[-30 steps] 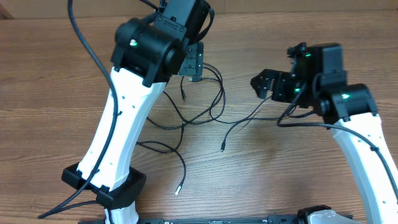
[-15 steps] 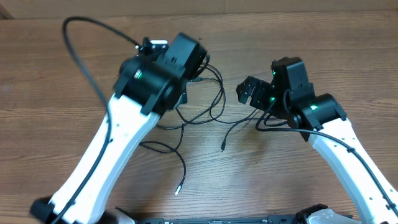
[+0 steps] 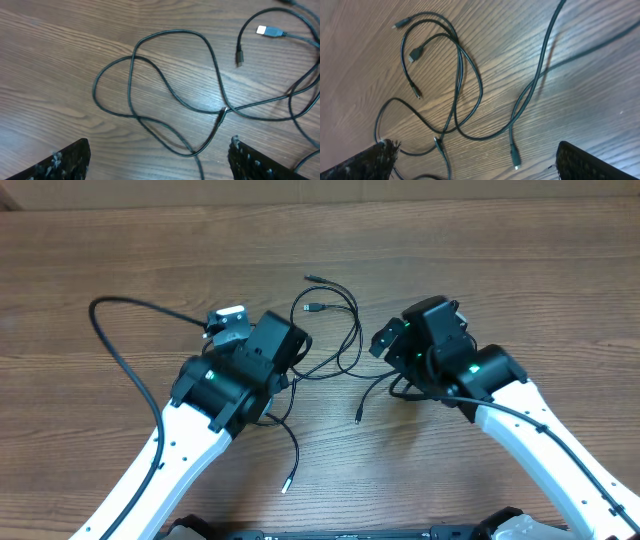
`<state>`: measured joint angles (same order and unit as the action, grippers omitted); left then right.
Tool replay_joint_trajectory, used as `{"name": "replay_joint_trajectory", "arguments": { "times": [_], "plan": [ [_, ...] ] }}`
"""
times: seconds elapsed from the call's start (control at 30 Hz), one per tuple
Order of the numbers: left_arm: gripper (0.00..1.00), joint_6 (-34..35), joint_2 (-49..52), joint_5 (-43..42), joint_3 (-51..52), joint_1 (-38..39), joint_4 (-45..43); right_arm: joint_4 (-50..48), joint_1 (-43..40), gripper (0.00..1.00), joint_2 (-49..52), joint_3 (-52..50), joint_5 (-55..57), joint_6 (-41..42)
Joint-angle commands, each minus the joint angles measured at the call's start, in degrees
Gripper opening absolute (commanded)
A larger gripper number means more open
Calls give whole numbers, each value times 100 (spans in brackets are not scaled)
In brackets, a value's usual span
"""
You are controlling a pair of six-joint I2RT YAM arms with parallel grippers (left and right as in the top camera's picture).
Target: Untangle cables
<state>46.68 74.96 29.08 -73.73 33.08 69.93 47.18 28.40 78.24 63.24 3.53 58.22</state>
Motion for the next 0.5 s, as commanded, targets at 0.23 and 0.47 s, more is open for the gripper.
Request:
{"name": "replay_joint_trajectory", "arguments": {
  "times": [0.23, 0.47],
  "plan": [
    [89, 385, -326, -326, 706, 37, -566, -457, 754, 100, 61, -468, 1185, 1683],
    [90, 345, -326, -400, 706, 37, -577, -1342, 754, 96, 446, -855, 1141, 1703]
  ]
}}
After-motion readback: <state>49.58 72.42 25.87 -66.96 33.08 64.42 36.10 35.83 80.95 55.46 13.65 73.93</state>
